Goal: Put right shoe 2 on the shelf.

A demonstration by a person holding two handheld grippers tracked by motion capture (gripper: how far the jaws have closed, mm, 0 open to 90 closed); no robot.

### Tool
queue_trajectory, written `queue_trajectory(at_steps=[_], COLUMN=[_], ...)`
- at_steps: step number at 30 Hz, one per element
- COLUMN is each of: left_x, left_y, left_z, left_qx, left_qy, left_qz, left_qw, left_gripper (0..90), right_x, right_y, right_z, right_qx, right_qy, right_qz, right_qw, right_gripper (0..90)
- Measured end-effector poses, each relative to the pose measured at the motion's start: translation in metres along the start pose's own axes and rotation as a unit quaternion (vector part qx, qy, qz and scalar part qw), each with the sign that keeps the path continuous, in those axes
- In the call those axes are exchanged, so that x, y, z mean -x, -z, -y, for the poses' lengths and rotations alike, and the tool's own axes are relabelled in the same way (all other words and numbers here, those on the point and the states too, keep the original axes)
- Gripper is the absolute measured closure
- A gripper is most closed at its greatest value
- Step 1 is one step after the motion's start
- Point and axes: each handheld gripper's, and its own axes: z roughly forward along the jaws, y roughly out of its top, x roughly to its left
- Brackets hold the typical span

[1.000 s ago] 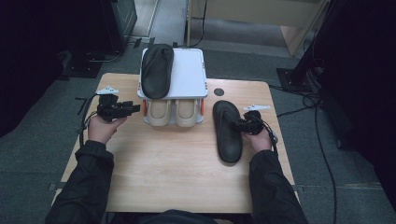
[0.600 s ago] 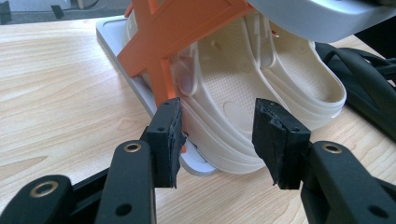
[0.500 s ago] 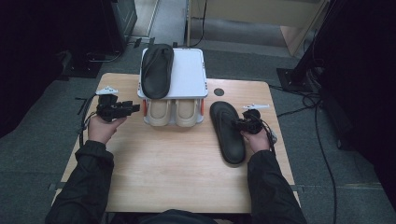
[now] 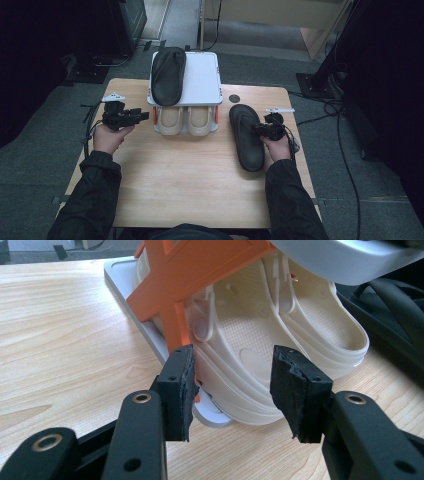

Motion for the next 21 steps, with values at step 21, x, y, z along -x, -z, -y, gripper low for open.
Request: queue_trajectory(at_steps=[21], left_x=[-0.002], left_y=[-0.003], left_z=[0.002], left_qx=[-0.020], left_qy=[0.007], left_qz=[0.013], left_qw=[0.9997], left_gripper=[48.6], right_x=[-0.009], right_y=[0.024], right_z=[-0.056], right_qx=[0.001], right_qy=[-0.023], right_qz=[-0.008], right_qw=[0.9997], right_gripper=[72.6])
